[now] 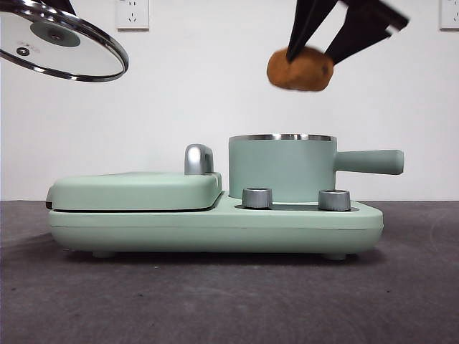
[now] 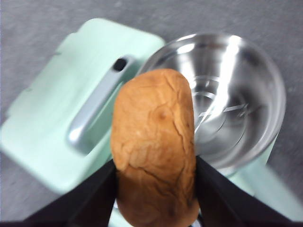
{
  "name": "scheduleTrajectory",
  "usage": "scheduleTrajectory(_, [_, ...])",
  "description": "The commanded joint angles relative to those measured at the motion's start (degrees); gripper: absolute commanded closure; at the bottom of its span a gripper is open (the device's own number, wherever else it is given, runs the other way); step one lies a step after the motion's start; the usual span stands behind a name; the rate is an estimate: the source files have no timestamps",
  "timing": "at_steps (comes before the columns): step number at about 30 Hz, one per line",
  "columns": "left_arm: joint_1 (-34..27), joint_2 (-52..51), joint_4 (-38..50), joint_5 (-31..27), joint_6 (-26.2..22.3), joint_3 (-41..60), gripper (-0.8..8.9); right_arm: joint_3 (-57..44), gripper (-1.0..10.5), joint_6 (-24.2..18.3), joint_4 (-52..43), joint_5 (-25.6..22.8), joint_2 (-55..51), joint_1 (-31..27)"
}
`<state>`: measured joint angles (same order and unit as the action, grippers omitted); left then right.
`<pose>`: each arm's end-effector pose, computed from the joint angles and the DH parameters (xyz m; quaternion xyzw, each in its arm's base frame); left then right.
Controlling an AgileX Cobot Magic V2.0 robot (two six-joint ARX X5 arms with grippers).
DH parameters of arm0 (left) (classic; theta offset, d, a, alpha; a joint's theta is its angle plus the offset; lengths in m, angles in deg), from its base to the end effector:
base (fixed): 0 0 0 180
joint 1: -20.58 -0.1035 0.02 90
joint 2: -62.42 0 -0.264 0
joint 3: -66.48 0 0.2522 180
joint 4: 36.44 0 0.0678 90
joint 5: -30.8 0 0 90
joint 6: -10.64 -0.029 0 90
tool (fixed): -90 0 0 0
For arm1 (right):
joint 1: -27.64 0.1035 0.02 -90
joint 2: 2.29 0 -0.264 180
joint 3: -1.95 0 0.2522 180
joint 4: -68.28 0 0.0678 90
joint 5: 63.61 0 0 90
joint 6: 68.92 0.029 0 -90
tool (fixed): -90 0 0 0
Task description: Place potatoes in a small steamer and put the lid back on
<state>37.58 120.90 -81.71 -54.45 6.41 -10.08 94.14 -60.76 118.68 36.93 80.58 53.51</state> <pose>0.1980 -0.0630 0.3626 0.0603 0.2268 -0.1919 0.9529 0.2755 0.1395 0.3430 0.0166 0.3677 0.2671 0.8906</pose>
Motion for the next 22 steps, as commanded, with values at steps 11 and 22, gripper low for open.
scheduleTrajectory(11, [0.2, -0.1, 1.4, 0.1, 0.3, -0.8, 8.02, 13.3, 7.5, -4.6, -0.6, -0.1, 19.7, -1.7])
scheduleTrajectory(22, [0.2, -0.1, 1.3, 0.1, 0.2, -0.8, 8.02, 13.9, 6.4, -6.2, -1.6, -2.4, 25.6, -1.7])
